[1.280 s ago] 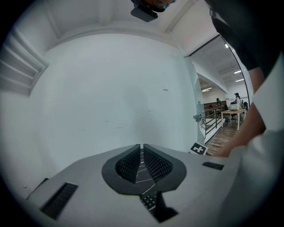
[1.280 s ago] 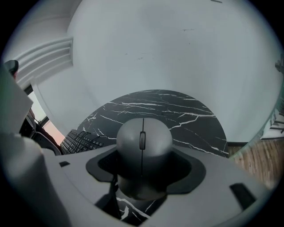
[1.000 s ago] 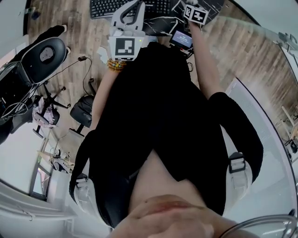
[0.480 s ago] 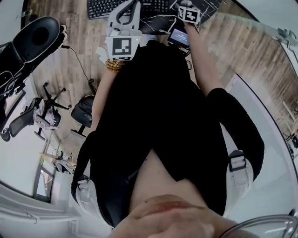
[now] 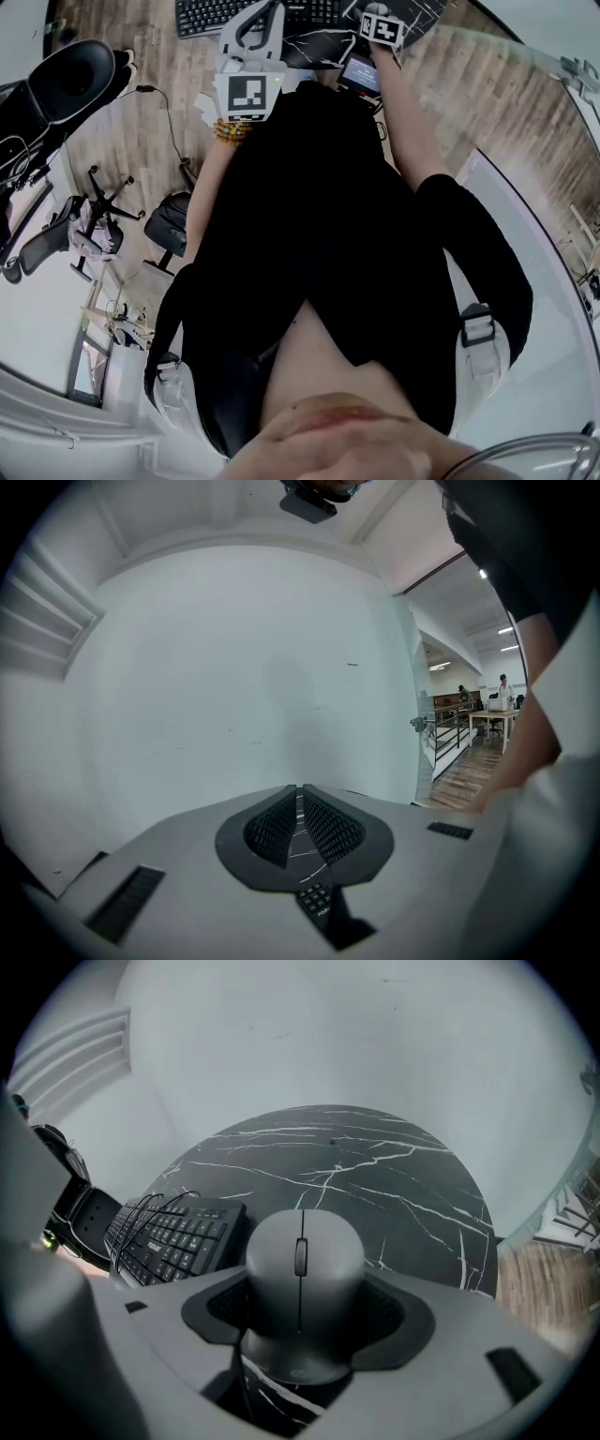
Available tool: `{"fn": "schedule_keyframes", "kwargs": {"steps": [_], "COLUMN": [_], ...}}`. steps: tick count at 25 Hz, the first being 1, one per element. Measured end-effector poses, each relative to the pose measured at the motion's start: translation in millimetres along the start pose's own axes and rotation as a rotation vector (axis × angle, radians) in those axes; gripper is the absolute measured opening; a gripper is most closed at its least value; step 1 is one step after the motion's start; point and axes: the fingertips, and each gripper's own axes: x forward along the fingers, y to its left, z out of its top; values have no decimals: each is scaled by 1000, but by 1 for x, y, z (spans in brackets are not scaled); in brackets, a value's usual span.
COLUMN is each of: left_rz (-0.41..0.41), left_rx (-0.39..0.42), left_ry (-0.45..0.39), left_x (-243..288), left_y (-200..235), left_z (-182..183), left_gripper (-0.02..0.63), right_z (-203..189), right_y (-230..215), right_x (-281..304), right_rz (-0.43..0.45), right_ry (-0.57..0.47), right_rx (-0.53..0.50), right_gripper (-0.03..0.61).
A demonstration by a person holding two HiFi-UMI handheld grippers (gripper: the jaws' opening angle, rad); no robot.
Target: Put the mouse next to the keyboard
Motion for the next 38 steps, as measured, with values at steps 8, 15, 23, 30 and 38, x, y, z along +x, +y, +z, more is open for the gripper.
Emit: {"fn": "schedule_keyframes", "kwargs": {"steps": [8, 15, 23, 30, 38], "left_rz": [8, 9, 5, 3, -9], "left_rx": [1, 4, 3, 1, -1], "left_ry": [8, 14, 20, 24, 30], "left_x": [3, 1, 6, 10, 15], "left_y": [2, 7, 9, 11, 8], "left_z": [0, -2, -6, -6, -8], "left_gripper": [32, 32, 32, 32, 32], "right_z": [-3, -8, -11, -5, -4], "right_y": [-11, -8, -8, -4, -4], "right_x": [2, 2, 3, 3, 6], "right_rz": [-36, -100, -101, -81, -70], "right_ry": [28, 61, 58, 40, 11], "right_rx": [46, -10, 1, 4, 21], "right_gripper": [306, 306, 307, 307, 307]}}
